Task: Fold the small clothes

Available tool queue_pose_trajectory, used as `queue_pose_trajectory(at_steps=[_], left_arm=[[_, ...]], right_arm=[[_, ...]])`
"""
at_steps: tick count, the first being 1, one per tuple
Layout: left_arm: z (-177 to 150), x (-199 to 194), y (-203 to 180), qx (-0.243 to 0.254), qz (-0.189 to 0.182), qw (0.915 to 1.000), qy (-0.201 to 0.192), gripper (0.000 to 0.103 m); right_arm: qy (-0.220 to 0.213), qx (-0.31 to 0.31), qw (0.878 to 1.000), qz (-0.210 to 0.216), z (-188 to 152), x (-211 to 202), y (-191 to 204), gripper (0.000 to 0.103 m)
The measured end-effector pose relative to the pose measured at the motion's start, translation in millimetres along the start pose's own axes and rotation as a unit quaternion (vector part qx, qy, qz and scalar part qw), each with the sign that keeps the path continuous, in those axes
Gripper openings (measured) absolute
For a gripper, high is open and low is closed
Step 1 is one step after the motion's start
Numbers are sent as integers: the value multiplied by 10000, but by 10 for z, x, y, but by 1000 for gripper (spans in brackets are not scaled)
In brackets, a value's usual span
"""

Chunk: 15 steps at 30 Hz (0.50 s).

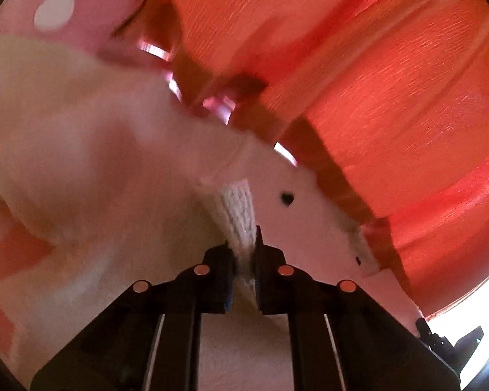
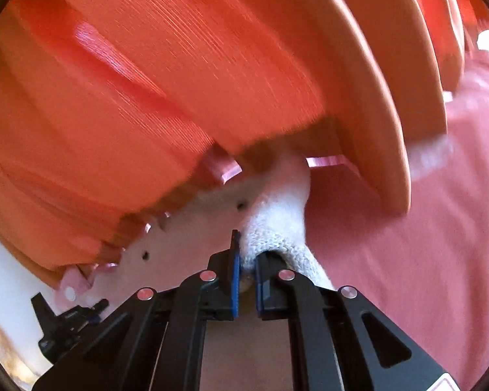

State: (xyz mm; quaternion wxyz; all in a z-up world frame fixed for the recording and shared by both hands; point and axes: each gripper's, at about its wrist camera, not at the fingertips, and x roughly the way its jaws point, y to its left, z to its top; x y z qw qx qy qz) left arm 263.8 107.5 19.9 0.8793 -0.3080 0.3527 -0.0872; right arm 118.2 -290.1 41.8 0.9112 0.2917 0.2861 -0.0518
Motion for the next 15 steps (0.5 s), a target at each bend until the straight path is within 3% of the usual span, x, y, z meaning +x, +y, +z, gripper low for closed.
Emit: queue_pose_trajectory(at_steps=[1, 3, 5, 7, 9, 10, 11, 13, 14, 15], left_arm=[[8, 11, -6, 96, 85, 9999, -16, 9], [-43, 134, 71, 276, 495, 9982, 184, 9], [-119, 268, 219, 127, 696, 9966, 416, 9], [-151, 225, 284, -95, 500, 9982, 322, 9], [-147, 195, 265, -140, 533, 9977, 384, 12], [-151, 170, 265, -129, 563, 9975, 417, 13], [-153, 123, 282, -177, 541, 9974, 438, 15], [-138, -75, 385, -558, 421, 9966, 426, 30], [-114, -185, 452, -828, 406, 9951, 355, 45], [-82, -317, 528, -1074, 390, 9932, 239, 57]], right_arm=[[258, -78, 9992, -285, -53, 127, -74, 7], [1049, 363, 9912, -726, -263, 459, -372, 6], [965, 735, 9910, -573, -264, 433, -444, 5], [783, 568, 9942, -462, -183, 375, -344, 6], [922, 271, 9918, -843, -229, 453, -344, 6], [1135, 307, 9887, -935, -281, 536, -373, 7], [1021, 472, 9901, -840, -324, 482, -405, 7], [1104, 504, 9869, -1062, -313, 368, -328, 12], [1093, 381, 9854, -1252, -289, 257, -204, 20], [1018, 270, 9855, -1327, -283, 135, -71, 21]])
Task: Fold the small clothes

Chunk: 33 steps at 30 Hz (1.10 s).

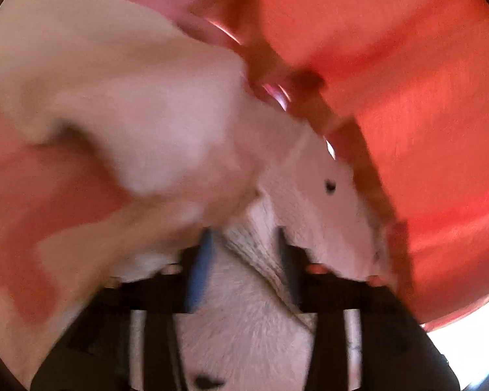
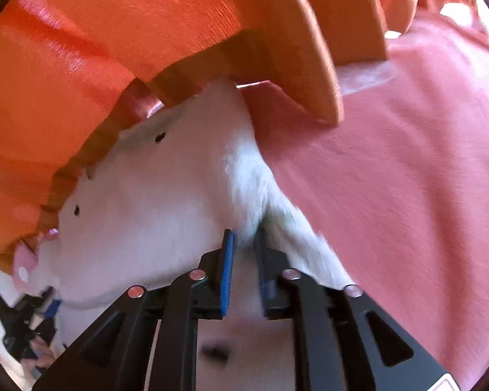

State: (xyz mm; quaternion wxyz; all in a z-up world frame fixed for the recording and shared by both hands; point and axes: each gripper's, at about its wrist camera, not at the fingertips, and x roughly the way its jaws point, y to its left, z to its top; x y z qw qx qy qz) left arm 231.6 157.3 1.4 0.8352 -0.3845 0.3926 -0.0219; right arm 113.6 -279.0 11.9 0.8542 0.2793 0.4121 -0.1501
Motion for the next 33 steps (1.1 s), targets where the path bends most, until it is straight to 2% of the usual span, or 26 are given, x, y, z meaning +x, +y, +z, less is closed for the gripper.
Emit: queue_pose_trajectory(at_steps=[2, 3, 5, 6, 9, 12, 14, 15, 17, 18, 19, 20, 21, 22, 25, 28, 30, 32, 33], left_arm=[[113, -258, 146, -274, 25, 9995, -175, 66], [215, -443, 254, -283, 107, 9991, -292, 77], [383, -740, 476, -201, 484, 9968, -611, 90], [506, -928, 679, -224, 844, 9925, -856, 90], [853, -1223, 1284, -576, 1540, 9805, -1077, 90], [1156, -1366, 1787, -1034, 2039, 9660, -1211, 90], [1328, -1381, 2019, -1248, 2232, 9587, -1245, 89], [1376, -1362, 2075, -1322, 2214, 9581, -1247, 88], [1469, -1318, 2160, -1455, 2138, 9583, -1213, 82], [1519, -1283, 2153, -1433, 2149, 9582, -1228, 72], [1566, -1234, 2114, -1332, 2116, 9606, -1213, 58], [1599, -1206, 2122, -1214, 1978, 9663, -1112, 26], [1649, -1116, 2075, -1132, 1803, 9731, -880, 11], [1663, -1092, 2003, -1084, 1778, 9744, -851, 11], [1640, -1159, 1392, -343, 1563, 9802, -1166, 9], [1435, -1275, 476, 644, 1034, 9835, -1339, 9], [1162, -1333, -241, 1279, 373, 9821, -1329, 9], [819, -1344, -837, 1789, -192, 9757, -1249, 10], [546, -1308, -1181, 2074, -506, 9704, -1127, 10]], right_arm=[[-68, -223, 9995, 219, -134, -313, 216, 24], [-38, -316, 9984, 464, -213, -433, 317, 27], [-86, -583, 9949, 821, -431, -661, 449, 47], [-133, -851, 9924, 879, -562, -735, 562, 50], [-216, -1698, 9832, 636, -856, -763, 874, 52], [-150, -2153, 9740, 684, -1018, -667, 1091, 52], [-27, -2195, 9729, 731, -1105, -588, 1172, 52], [33, -2197, 9728, 737, -1132, -537, 1190, 52], [172, -2216, 9724, 707, -1187, -438, 1232, 52], [255, -2239, 9720, 673, -1209, -393, 1243, 52], [320, -2255, 9716, 637, -1250, -421, 1241, 52], [363, -2255, 9716, 616, -1259, -398, 1239, 52], [378, -2249, 9717, 614, -1282, -398, 1241, 52], [371, -2233, 9721, 613, -1277, -403, 1238, 52], [243, -2147, 9743, 642, -1226, -465, 1220, 52], [172, -2048, 9763, 682, -1174, -517, 1176, 52], [131, -1968, 9778, 710, -1131, -544, 1144, 52], [94, -1883, 9795, 709, -1087, -564, 1109, 52], [79, -1838, 9804, 712, -1062, -570, 1087, 52]])
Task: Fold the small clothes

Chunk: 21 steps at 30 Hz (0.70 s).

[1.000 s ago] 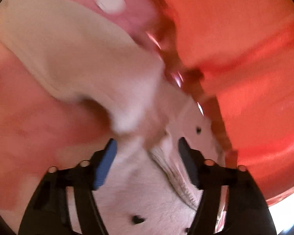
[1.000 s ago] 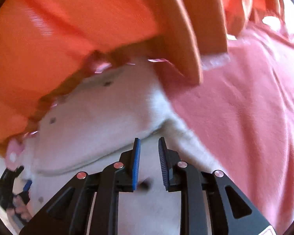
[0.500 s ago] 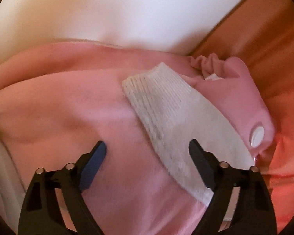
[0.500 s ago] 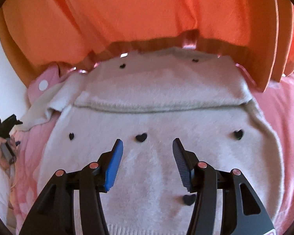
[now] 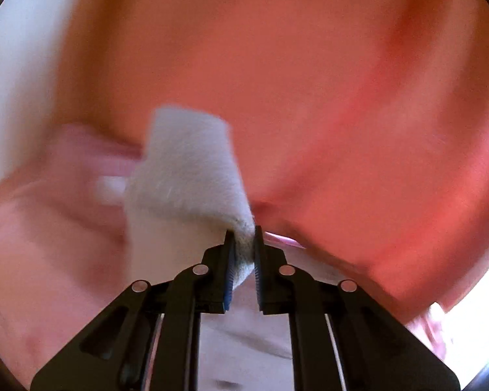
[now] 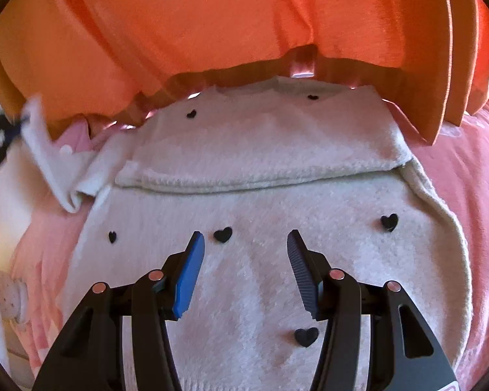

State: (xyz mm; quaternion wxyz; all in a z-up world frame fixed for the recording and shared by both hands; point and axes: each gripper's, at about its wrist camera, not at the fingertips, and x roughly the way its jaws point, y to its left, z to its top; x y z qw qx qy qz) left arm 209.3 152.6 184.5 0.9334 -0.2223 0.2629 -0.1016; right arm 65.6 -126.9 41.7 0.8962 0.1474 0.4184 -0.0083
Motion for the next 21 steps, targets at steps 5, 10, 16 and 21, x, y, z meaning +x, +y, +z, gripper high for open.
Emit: queue_pose_trajectory(at_steps=[5, 10, 16, 21], left_arm=[[-877, 519, -1067, 388, -720, 9913, 1028, 41], [-1669, 854, -804, 208, -46, 9852, 1700, 55], [-1536, 759, 223, -924, 849, 9765, 1751, 59], [-1327, 791, 587, -1212, 1124, 9749, 1494, 63]], right_arm=[[64, 174, 9997, -142, 90, 48, -210, 57], [144, 421, 9987, -253, 215, 87, -523, 58], [127, 907, 9955, -251, 343, 227, -821, 62], [-95, 1065, 9942, -131, 482, 419, -890, 62]])
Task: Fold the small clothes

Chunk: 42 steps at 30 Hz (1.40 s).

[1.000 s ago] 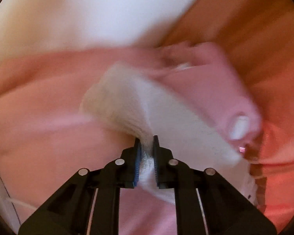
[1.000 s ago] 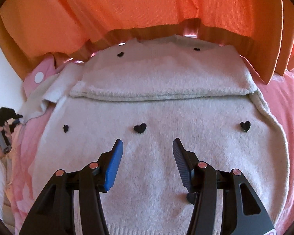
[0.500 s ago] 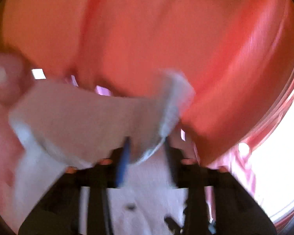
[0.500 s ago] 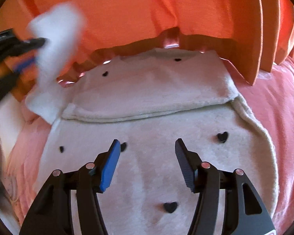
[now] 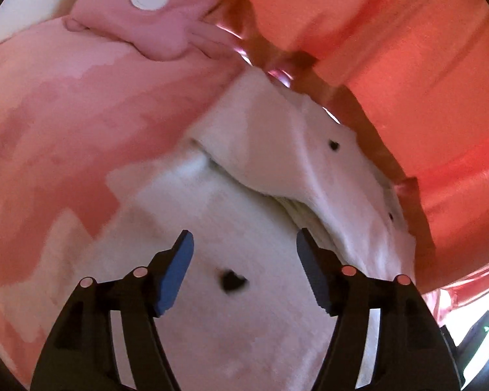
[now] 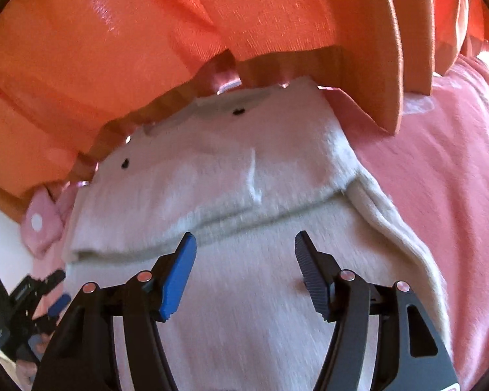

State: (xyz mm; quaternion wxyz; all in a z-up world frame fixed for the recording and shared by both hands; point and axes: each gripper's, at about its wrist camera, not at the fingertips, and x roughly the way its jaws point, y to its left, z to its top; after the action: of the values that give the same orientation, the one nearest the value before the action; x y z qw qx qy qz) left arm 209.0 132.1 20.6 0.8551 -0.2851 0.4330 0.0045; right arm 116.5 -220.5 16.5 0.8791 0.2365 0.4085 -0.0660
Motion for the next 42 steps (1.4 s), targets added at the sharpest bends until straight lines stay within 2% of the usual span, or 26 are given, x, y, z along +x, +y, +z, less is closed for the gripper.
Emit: queue_pose_trajectory(at_steps=[3, 7, 12, 15, 18, 22, 25, 27, 29, 34, 36, 39, 42], left_arm=[[44, 46, 92, 4, 113, 9999, 20, 63], [25, 37, 245, -187, 80, 9998, 86, 63], [108, 41, 328, -377, -123, 9992, 44, 63], [186, 101, 439, -795, -472, 9957, 98, 63], [249, 185, 478, -970, -598, 9934, 159, 63], [269, 252, 402, -711, -353, 9968, 117, 62], [264, 272, 358, -622, -254, 9977, 104, 62], [270, 277, 371, -672, -291, 9972, 117, 62], [281, 281, 402, -755, -363, 9964, 145, 62], [292, 258, 456, -974, -509, 9938, 176, 61], [311, 206, 465, -1110, -746, 9910, 103, 61], [364, 176, 440, -1032, -841, 9911, 18, 61], [368, 265, 517, -1180, -888, 9890, 101, 61]], right_arm=[[-50, -7, 10000, -66, 43, 143, -15, 62], [127, 172, 9998, -37, 73, 351, -94, 62], [280, 363, 9986, 253, 97, 537, -106, 63], [223, 255, 9990, 278, 115, 575, -60, 62], [209, 184, 9991, 324, 148, 603, -35, 56], [172, 218, 9992, 293, 224, 599, -42, 40], [270, 627, 9953, 689, 280, 556, -130, 46], [447, 1089, 9865, 1134, 316, 558, -239, 57], [523, 1363, 9797, 1370, 329, 566, -304, 60], [717, 1716, 9693, 1611, 333, 608, -388, 60], [749, 1803, 9655, 1724, 343, 589, -389, 60], [719, 1760, 9668, 1710, 342, 559, -362, 60], [695, 1747, 9678, 1674, 339, 563, -360, 60]])
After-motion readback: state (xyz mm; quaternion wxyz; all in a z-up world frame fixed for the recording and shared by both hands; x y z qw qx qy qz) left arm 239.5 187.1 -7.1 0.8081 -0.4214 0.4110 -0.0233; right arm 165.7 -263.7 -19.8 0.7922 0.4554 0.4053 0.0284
